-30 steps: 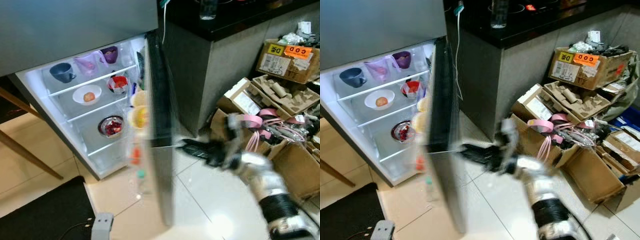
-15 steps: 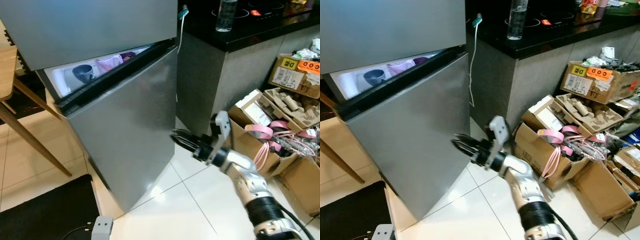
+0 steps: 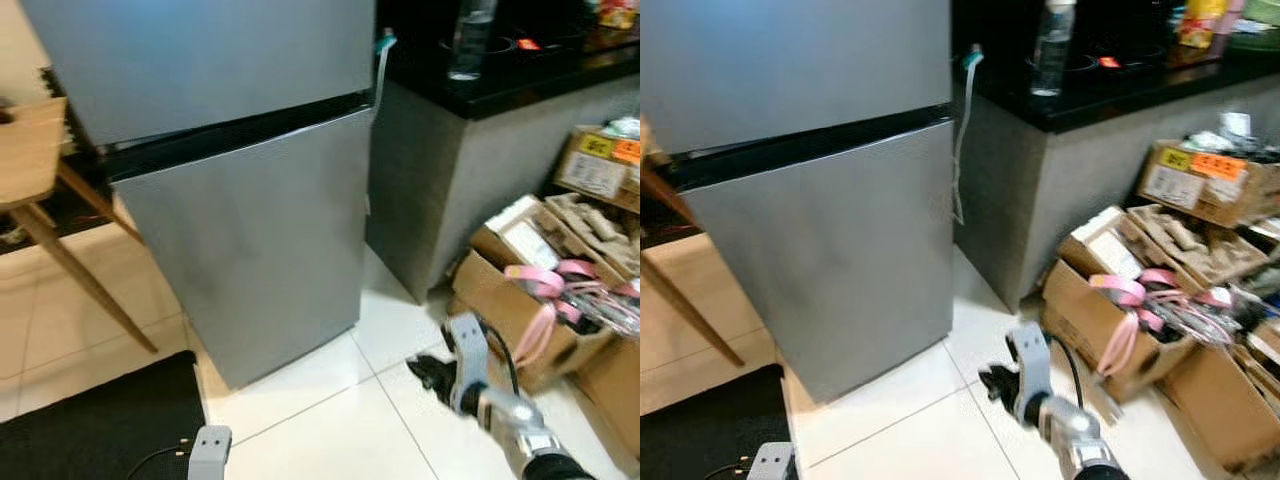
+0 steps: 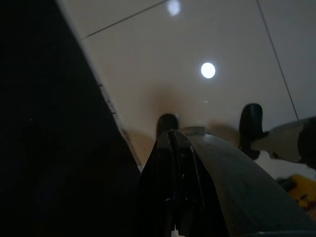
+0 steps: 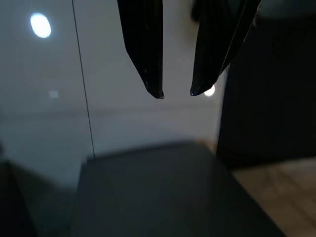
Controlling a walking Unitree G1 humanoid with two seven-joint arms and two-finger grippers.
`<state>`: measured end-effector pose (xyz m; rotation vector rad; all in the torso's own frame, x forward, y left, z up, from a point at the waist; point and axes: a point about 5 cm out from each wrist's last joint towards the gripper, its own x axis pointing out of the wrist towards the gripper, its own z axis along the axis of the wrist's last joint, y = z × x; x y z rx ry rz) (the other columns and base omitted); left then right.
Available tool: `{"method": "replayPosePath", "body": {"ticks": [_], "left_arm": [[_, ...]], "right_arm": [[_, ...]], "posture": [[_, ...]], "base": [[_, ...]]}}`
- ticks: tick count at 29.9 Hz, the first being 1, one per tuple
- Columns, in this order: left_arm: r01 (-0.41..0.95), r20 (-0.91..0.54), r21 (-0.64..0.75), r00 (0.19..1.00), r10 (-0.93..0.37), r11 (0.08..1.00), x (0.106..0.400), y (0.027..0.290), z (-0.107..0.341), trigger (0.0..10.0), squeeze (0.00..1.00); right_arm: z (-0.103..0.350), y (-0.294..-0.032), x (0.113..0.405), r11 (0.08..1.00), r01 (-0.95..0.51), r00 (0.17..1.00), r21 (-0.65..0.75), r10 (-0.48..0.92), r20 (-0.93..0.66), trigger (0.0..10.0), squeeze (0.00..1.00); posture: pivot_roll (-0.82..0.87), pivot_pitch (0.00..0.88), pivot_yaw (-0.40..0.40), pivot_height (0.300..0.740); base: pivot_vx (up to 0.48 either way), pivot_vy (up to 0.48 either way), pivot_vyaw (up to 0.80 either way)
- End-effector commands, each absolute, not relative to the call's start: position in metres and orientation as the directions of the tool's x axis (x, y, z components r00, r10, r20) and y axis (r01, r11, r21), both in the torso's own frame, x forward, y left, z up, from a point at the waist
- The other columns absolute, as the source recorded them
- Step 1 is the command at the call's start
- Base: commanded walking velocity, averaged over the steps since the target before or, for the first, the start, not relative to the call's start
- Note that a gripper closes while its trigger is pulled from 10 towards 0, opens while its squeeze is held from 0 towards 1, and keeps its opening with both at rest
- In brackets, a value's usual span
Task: Restocking fridge
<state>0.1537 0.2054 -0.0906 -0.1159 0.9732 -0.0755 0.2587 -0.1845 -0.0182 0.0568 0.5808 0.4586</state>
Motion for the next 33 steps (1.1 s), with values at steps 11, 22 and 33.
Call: {"method": "replayPosePath", "body": {"ticks": [11, 22, 33], "left_arm": [[-0.006, -0.833, -0.138, 0.542, -0.113, 0.99, 0.15, 0.2, -0.094, 10.0, 0.0], [0.004, -0.829, -0.106, 0.552, -0.09, 0.994, 0.155, 0.197, -0.093, 10.0, 0.0], [-0.024, -0.823, -0.126, 0.56, -0.091, 0.992, 0.155, 0.192, -0.093, 10.0, 0.0]], "right_arm": [[-0.045, -0.21, 0.227, 0.954, -0.27, 0.701, 0.128, 0.287, -0.653, 10.0, 0.0], [-0.063, -0.224, 0.198, 0.97, -0.233, 0.62, 0.063, 0.198, -0.76, 10.0, 0.0], [-0.083, -0.242, 0.152, 0.99, -0.143, 0.511, 0.013, 0.085, -0.855, 10.0, 0.0]], "posture": [[-0.07, 0.0, 0.016, 0.74], [-0.07, 0.0, 0.001, 0.74], [-0.07, 0.0, -0.004, 0.74]], "base": [[0.0, 0.0, 0.72], [0.0, 0.0, 0.72], [0.0, 0.0, 0.72]]}}
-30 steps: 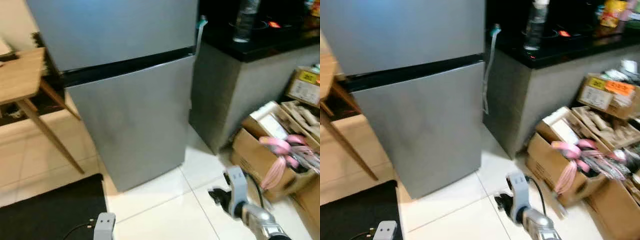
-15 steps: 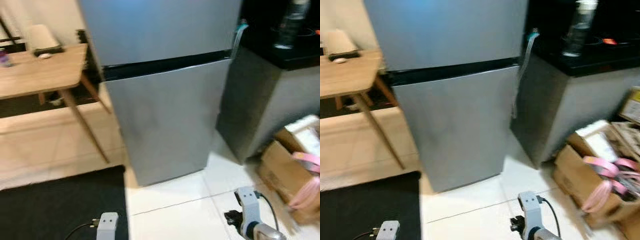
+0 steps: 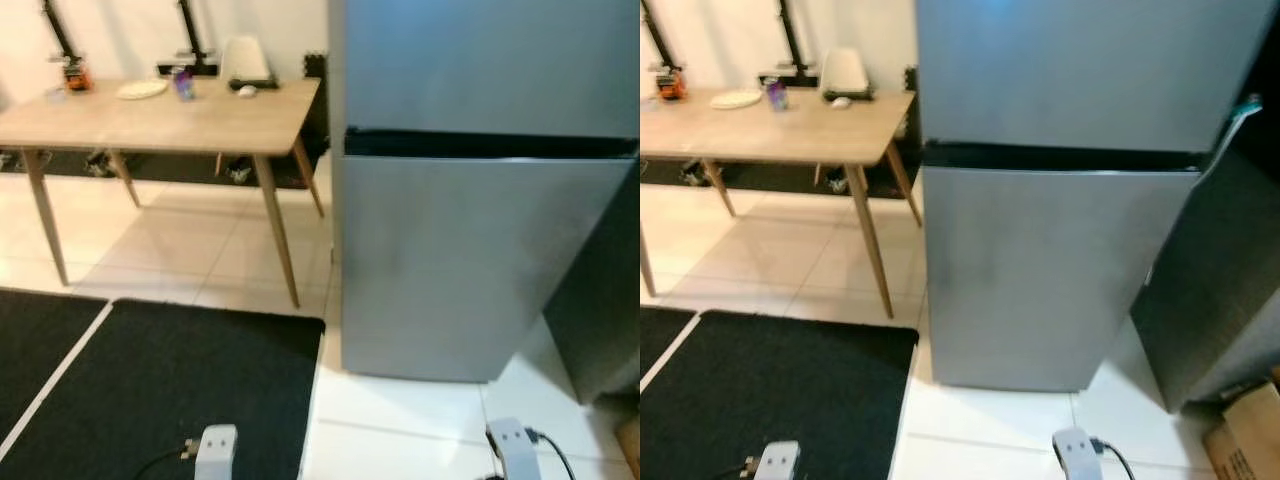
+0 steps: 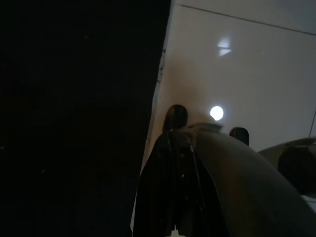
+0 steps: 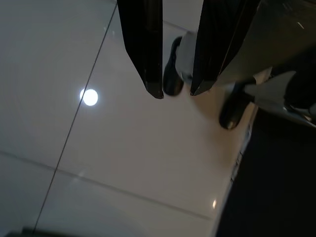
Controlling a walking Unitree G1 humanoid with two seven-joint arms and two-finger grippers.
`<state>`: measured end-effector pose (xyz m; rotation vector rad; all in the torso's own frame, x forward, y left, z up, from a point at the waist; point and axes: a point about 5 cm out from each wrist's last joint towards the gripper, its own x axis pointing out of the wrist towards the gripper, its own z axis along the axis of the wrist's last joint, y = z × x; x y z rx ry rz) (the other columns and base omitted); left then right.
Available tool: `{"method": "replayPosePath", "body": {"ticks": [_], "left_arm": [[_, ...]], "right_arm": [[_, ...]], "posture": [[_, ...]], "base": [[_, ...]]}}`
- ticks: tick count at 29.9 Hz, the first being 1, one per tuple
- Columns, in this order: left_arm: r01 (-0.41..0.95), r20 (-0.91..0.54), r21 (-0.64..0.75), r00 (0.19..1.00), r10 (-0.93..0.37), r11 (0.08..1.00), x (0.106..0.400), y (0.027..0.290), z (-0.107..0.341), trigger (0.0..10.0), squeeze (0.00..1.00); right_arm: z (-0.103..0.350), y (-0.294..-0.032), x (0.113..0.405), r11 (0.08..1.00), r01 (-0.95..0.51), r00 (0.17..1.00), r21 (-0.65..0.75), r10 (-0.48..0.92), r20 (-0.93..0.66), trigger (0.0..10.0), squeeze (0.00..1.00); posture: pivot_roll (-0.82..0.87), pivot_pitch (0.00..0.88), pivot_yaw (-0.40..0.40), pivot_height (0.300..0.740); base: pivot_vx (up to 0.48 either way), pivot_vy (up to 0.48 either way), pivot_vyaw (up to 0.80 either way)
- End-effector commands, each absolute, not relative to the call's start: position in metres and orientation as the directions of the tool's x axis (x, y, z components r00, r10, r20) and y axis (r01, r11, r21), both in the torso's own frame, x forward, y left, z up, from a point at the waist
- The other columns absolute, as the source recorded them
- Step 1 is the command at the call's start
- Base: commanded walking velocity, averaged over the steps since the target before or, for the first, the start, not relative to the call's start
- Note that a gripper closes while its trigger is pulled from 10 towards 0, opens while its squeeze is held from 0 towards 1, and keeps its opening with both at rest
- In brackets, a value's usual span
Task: Restocking fridge
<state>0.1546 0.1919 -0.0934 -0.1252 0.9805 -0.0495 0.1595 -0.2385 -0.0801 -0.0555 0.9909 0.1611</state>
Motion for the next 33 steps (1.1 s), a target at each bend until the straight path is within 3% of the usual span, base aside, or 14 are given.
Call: {"method": "replayPosePath", "body": {"ticks": [1, 6, 21, 33], "left_arm": [[-0.025, -0.823, -0.125, 0.561, -0.09, 0.992, 0.156, 0.192, -0.093, 10.0, 0.0], [-0.041, -0.819, -0.15, 0.565, -0.101, 0.988, 0.157, 0.193, -0.092, 10.0, 0.0], [-0.028, -0.828, -0.142, 0.552, -0.103, 0.989, 0.153, 0.193, -0.094, 10.0, 0.0], [-0.022, -0.824, -0.147, 0.555, -0.11, 0.989, 0.154, 0.193, -0.093, 10.0, 0.0]], "right_arm": [[-0.084, -0.242, 0.15, 0.991, -0.136, 0.507, 0.003, 0.072, -0.859, 10.0, 0.0], [-0.087, -0.242, 0.146, 0.991, -0.13, 0.491, -0.033, 0.035, -0.87, 10.0, 0.0], [-0.087, -0.24, 0.146, 0.992, -0.12, 0.5, -0.035, 0.03, -0.865, 10.0, 0.0], [-0.075, -0.238, 0.174, 0.995, -0.097, 0.594, -0.036, 0.029, -0.804, 10.0, 0.0]], "posture": [[-0.07, 0.0, -0.004, 0.74], [-0.07, 0.0, -0.004, 0.74], [-0.07, 0.0, -0.001, 0.74], [-0.07, 0.0, 0.0, 0.74]], "base": [[0.0, 0.0, 0.0], [0.0, 0.0, 0.0], [0.263, 0.0, 0.0], [0.364, 0.0, 0.0]]}}
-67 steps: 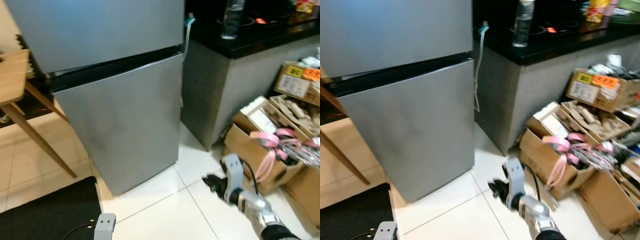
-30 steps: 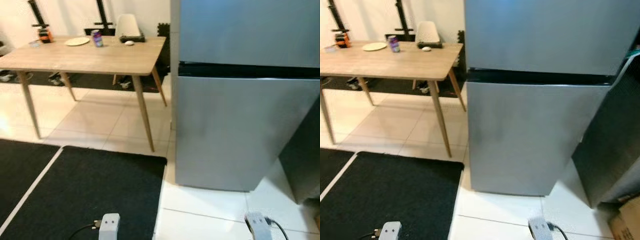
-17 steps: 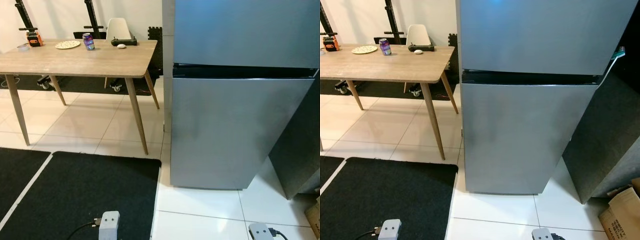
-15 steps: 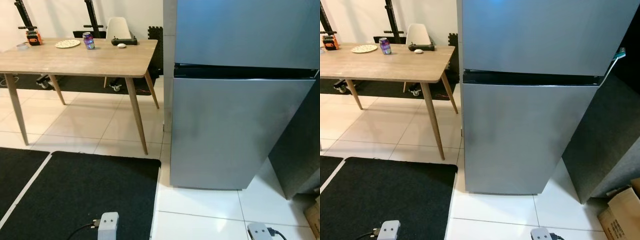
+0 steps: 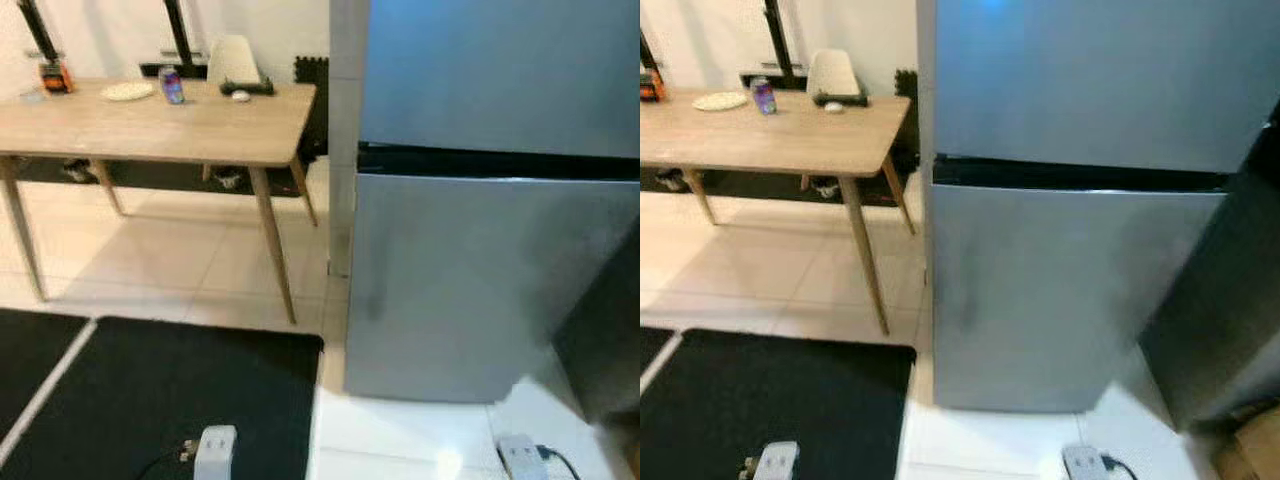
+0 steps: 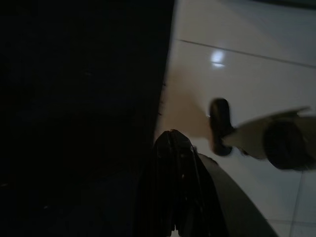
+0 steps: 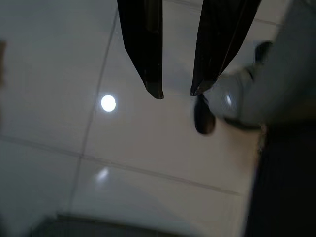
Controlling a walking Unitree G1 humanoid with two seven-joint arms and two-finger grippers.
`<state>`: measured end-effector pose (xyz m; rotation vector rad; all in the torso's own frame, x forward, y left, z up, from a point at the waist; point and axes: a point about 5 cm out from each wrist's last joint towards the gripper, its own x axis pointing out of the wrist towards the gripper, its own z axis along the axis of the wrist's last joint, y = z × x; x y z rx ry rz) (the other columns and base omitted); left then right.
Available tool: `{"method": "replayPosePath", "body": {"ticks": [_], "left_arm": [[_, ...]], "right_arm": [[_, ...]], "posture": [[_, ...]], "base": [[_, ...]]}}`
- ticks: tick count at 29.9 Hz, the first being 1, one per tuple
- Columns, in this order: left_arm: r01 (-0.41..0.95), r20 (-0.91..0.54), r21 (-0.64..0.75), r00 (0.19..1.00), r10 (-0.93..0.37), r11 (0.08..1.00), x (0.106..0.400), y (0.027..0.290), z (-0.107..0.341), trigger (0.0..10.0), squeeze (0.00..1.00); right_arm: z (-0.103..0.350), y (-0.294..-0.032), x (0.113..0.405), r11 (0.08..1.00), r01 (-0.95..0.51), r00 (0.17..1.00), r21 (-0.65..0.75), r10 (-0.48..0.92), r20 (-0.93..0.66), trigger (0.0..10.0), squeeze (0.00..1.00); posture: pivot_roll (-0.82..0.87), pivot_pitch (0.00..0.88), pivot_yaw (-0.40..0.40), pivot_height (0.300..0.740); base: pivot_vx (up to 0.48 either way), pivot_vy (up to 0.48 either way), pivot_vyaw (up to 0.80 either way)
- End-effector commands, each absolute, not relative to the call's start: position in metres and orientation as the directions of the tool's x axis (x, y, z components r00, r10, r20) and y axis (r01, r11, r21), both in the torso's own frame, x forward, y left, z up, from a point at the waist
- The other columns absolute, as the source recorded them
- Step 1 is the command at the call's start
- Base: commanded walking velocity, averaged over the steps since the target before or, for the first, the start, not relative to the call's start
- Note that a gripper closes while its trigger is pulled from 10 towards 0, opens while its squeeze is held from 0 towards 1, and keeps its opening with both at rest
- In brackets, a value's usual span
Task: Restocking fridge
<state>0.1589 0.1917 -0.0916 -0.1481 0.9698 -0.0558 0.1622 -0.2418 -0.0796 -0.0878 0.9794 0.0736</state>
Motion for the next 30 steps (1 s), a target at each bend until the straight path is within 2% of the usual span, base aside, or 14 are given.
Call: {"method": "replayPosePath", "body": {"ticks": [1, 7, 10, 12, 13, 15, 17, 19, 25, 30], "left_arm": [[-0.022, -0.824, -0.147, 0.555, -0.11, 0.989, 0.154, 0.193, -0.093, 10.0, 0.0], [-0.023, -0.825, -0.145, 0.555, -0.108, 0.989, 0.154, 0.194, -0.093, 10.0, 0.0], [-0.021, -0.826, -0.143, 0.554, -0.108, 0.989, 0.153, 0.195, -0.093, 10.0, 0.0], [-0.021, -0.826, -0.143, 0.554, -0.108, 0.99, 0.153, 0.195, -0.093, 10.0, 0.0], [-0.019, -0.825, -0.142, 0.555, -0.108, 0.99, 0.153, 0.195, -0.093, 10.0, 0.0], [-0.018, -0.825, -0.142, 0.555, -0.108, 0.99, 0.153, 0.195, -0.093, 10.0, 0.0], [-0.025, -0.825, -0.139, 0.556, -0.102, 0.99, 0.154, 0.196, -0.093, 10.0, 0.0], [-0.035, -0.825, -0.138, 0.557, -0.095, 0.99, 0.154, 0.196, -0.093, 10.0, 0.0], [-0.016, -0.825, -0.129, 0.557, -0.099, 0.991, 0.155, 0.195, -0.093, 10.0, 0.0], [-0.009, -0.824, -0.135, 0.556, -0.107, 0.991, 0.154, 0.192, -0.093, 10.0, 0.0]], "right_arm": [[-0.075, -0.238, 0.174, 0.995, -0.097, 0.594, -0.036, 0.029, -0.804, 10.0, 0.0], [-0.066, -0.238, 0.191, 0.995, -0.086, 0.646, -0.048, 0.019, -0.763, 10.0, 0.0], [-0.051, -0.244, 0.213, 0.997, -0.036, 0.724, -0.067, -0.02, -0.689, 10.0, 0.0], [-0.048, -0.245, 0.217, 0.997, -0.024, 0.74, -0.071, -0.03, -0.672, 10.0, 0.0], [-0.039, -0.25, 0.228, 0.997, 0.014, 0.776, -0.072, -0.056, -0.628, 10.0, 0.0], [-0.036, -0.252, 0.231, 0.997, 0.028, 0.786, -0.073, -0.067, -0.614, 10.0, 0.0], [-0.017, -0.265, 0.248, 0.991, 0.098, 0.838, -0.089, -0.131, -0.53, 10.0, 0.0], [-0.009, -0.271, 0.255, 0.987, 0.135, 0.856, -0.084, -0.159, -0.492, 10.0, 0.0], [0.015, -0.287, 0.271, 0.97, 0.227, 0.894, -0.083, -0.241, -0.377, 10.0, 0.0], [0.03, -0.289, 0.282, 0.969, 0.234, 0.919, -0.084, -0.248, -0.306, 10.0, 0.0]], "posture": [[-0.07, 0.0, 0.0, 0.74], [-0.07, 0.0, -0.001, 0.74], [-0.07, 0.0, 0.0, 0.74], [-0.07, 0.0, 0.0, 0.74], [-0.07, 0.0, 0.001, 0.74], [-0.07, 0.0, 0.001, 0.74], [-0.07, 0.0, -0.001, 0.74], [-0.07, 0.0, -0.001, 0.74], [-0.07, 0.0, -0.003, 0.74], [-0.07, 0.0, -0.003, 0.74]], "base": [[0.379, 0.0, 0.0], [0.379, 0.0, 0.0], [0.379, 0.0, 0.0], [0.379, 0.0, 0.0], [0.379, 0.0, 0.0], [0.379, 0.0, 0.0], [0.33, 0.0, 0.0], [0.281, 0.0, 0.0], [0.0, 0.0, 0.0], [0.0, 0.0, 0.0]]}}
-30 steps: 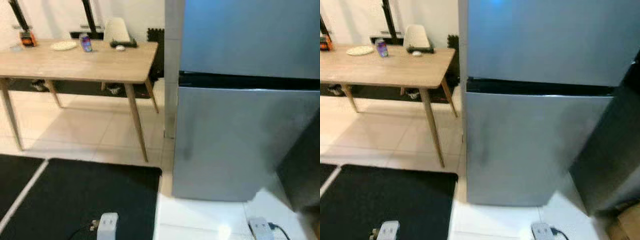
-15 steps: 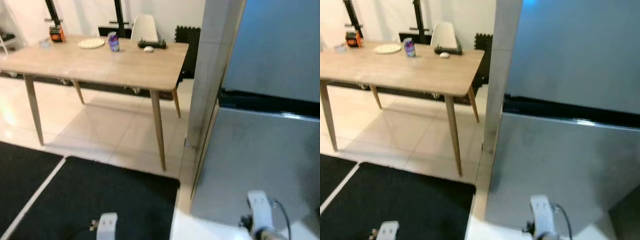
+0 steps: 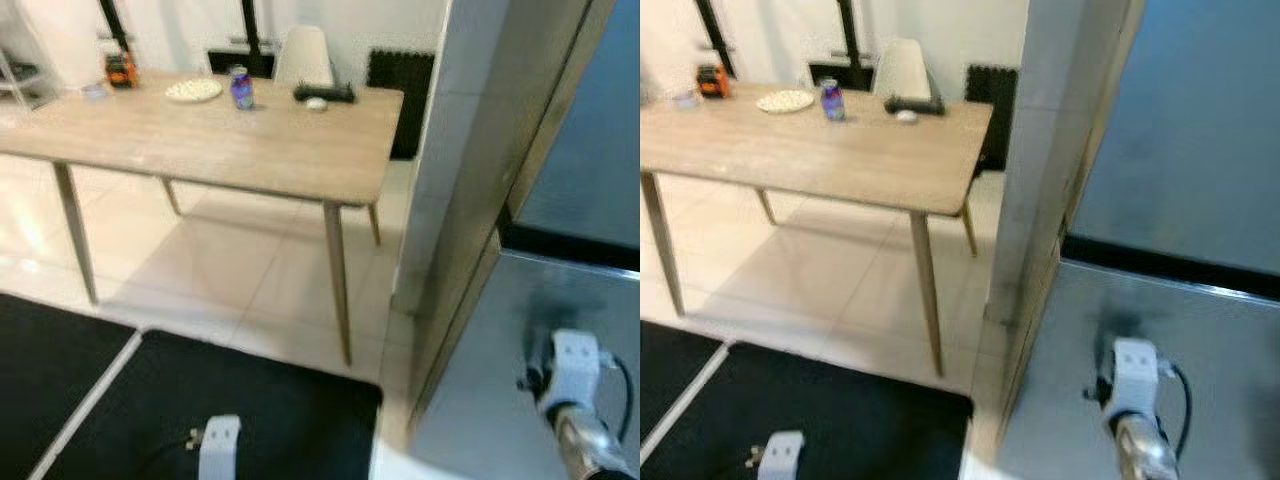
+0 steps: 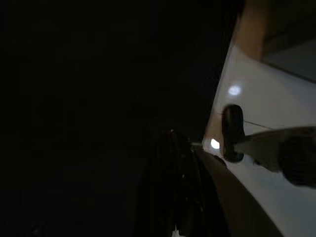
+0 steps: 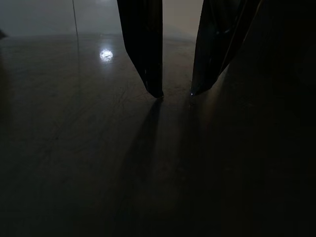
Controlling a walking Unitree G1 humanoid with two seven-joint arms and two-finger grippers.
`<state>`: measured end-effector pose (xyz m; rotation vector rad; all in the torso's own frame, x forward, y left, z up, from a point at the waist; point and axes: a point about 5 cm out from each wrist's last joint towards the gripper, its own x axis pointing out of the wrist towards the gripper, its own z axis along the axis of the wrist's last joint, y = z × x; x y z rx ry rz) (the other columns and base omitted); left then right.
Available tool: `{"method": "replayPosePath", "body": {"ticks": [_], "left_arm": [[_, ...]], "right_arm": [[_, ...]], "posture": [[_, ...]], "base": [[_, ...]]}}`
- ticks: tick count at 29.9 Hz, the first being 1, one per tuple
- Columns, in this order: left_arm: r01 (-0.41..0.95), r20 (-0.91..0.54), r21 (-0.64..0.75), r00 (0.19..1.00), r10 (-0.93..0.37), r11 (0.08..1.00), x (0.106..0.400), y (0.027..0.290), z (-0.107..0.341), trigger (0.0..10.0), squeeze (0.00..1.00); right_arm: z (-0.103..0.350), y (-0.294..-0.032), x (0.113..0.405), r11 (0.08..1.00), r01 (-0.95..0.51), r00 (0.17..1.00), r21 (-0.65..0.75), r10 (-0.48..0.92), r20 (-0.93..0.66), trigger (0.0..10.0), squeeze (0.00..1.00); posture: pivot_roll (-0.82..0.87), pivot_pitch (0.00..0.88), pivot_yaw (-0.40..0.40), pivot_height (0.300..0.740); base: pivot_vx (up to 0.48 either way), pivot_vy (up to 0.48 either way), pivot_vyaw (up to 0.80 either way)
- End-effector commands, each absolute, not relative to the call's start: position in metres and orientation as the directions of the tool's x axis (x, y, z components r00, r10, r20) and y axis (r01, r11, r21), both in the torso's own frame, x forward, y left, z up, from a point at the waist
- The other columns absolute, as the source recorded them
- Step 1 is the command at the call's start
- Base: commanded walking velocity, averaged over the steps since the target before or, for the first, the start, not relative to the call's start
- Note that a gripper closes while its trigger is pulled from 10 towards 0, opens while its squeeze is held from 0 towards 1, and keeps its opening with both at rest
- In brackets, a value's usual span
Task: Restocking fridge
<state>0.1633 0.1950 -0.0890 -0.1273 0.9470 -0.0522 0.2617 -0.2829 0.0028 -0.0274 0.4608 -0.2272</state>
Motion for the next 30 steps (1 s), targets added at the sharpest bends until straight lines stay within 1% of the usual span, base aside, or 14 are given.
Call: {"method": "replayPosePath", "body": {"ticks": [1, 5, 7, 8, 12, 13, 14, 17, 19, 20, 21, 22, 25, 30], "left_arm": [[-0.009, -0.824, -0.136, 0.556, -0.108, 0.991, 0.154, 0.192, -0.094, 10.0, 0.0], [-0.011, -0.825, -0.137, 0.555, -0.108, 0.99, 0.153, 0.191, -0.094, 10.0, 0.0], [-0.012, -0.825, -0.138, 0.555, -0.108, 0.99, 0.153, 0.191, -0.094, 10.0, 0.0], [-0.014, -0.825, -0.138, 0.555, -0.107, 0.99, 0.153, 0.191, -0.094, 10.0, 0.0], [-0.017, -0.825, -0.14, 0.555, -0.107, 0.99, 0.153, 0.191, -0.094, 10.0, 0.0], [-0.02, -0.825, -0.142, 0.555, -0.107, 0.99, 0.153, 0.19, -0.094, 10.0, 0.0], [-0.02, -0.825, -0.142, 0.555, -0.107, 0.99, 0.153, 0.19, -0.094, 10.0, 0.0], [-0.013, -0.829, -0.149, 0.547, -0.118, 0.989, 0.15, 0.188, -0.095, 10.0, 0.0], [-0.013, -0.829, -0.149, 0.547, -0.118, 0.989, 0.15, 0.188, -0.095, 10.0, 0.0], [-0.011, -0.83, -0.151, 0.545, -0.12, 0.988, 0.15, 0.187, -0.096, 10.0, 0.0], [-0.011, -0.83, -0.151, 0.545, -0.12, 0.988, 0.15, 0.187, -0.096, 10.0, 0.0], [-0.016, -0.833, -0.148, 0.541, -0.115, 0.989, 0.15, 0.188, -0.096, 10.0, 0.0], [-0.023, -0.834, -0.142, 0.541, -0.107, 0.99, 0.151, 0.189, -0.095, 10.0, 0.0], [-0.026, -0.834, -0.136, 0.542, -0.101, 0.99, 0.152, 0.189, -0.095, 10.0, 0.0]], "right_arm": [[0.032, -0.289, 0.284, 0.969, 0.234, 0.922, -0.083, -0.248, -0.297, 10.0, 0.0], [0.036, -0.287, 0.289, 0.974, 0.218, 0.933, -0.067, -0.228, -0.278, 10.0, 0.0], [0.035, -0.281, 0.29, 0.982, 0.176, 0.938, -0.073, -0.19, -0.29, 10.0, 0.0], [0.028, -0.272, 0.289, 0.993, 0.103, 0.937, -0.059, -0.116, -0.329, 10.0, 0.0], [0.019, -0.263, 0.285, 0.998, 0.029, 0.924, -0.051, -0.047, -0.38, 10.0, 0.0], [0.003, -0.251, 0.275, 0.995, -0.074, 0.883, -0.06, 0.037, -0.469, 10.0, 0.0], [0.003, -0.251, 0.275, 0.995, -0.074, 0.883, -0.06, 0.037, -0.469, 10.0, 0.0], [-0.047, -0.235, 0.223, 0.973, -0.23, 0.678, -0.029, 0.139, -0.722, 10.0, 0.0], [-0.047, -0.235, 0.223, 0.973, -0.23, 0.678, -0.029, 0.139, -0.722, 10.0, 0.0], [-0.056, -0.233, 0.209, 0.966, -0.258, 0.621, -0.021, 0.149, -0.769, 10.0, 0.0], [-0.056, -0.233, 0.209, 0.966, -0.258, 0.621, -0.021, 0.149, -0.769, 10.0, 0.0], [-0.064, -0.233, 0.197, 0.958, -0.286, 0.573, -0.022, 0.153, -0.806, 10.0, 0.0], [-0.072, -0.232, 0.182, 0.946, -0.324, 0.515, -0.028, 0.151, -0.844, 10.0, 0.0], [-0.077, -0.232, 0.173, 0.93, -0.365, 0.473, -0.042, 0.147, -0.869, 10.0, 0.0]], "posture": [[-0.07, 0.0, -0.003, 0.74], [-0.07, 0.0, -0.004, 0.74], [-0.07, 0.0, -0.005, 0.74], [-0.07, 0.0, -0.005, 0.74], [-0.07, 0.0, -0.009, 0.74], [-0.07, 0.0, -0.01, 0.74], [-0.07, 0.0, -0.01, 0.74], [-0.07, 0.0, -0.009, 0.74], [-0.07, 0.0, -0.009, 0.74], [-0.07, 0.0, -0.009, 0.74], [-0.07, 0.0, -0.009, 0.74], [-0.07, 0.0, -0.011, 0.74], [-0.07, 0.0, -0.01, 0.74], [-0.07, 0.0, -0.01, 0.74]], "base": [[0.0, 0.0, 0.0], [0.0, 0.0, 0.0], [0.0, 0.0, 0.0], [0.0, 0.0, 0.0], [0.0, 0.0, 0.4], [0.0, 0.0, 0.8], [0.0, 0.0, 0.8], [0.0, 0.0, 0.8], [0.0, 0.0, 0.8], [0.0, 0.0, 0.8], [0.0, 0.0, 0.8], [0.0, 0.0, 0.8], [0.0, 0.0, 0.8], [0.0, 0.0, 0.8]]}}
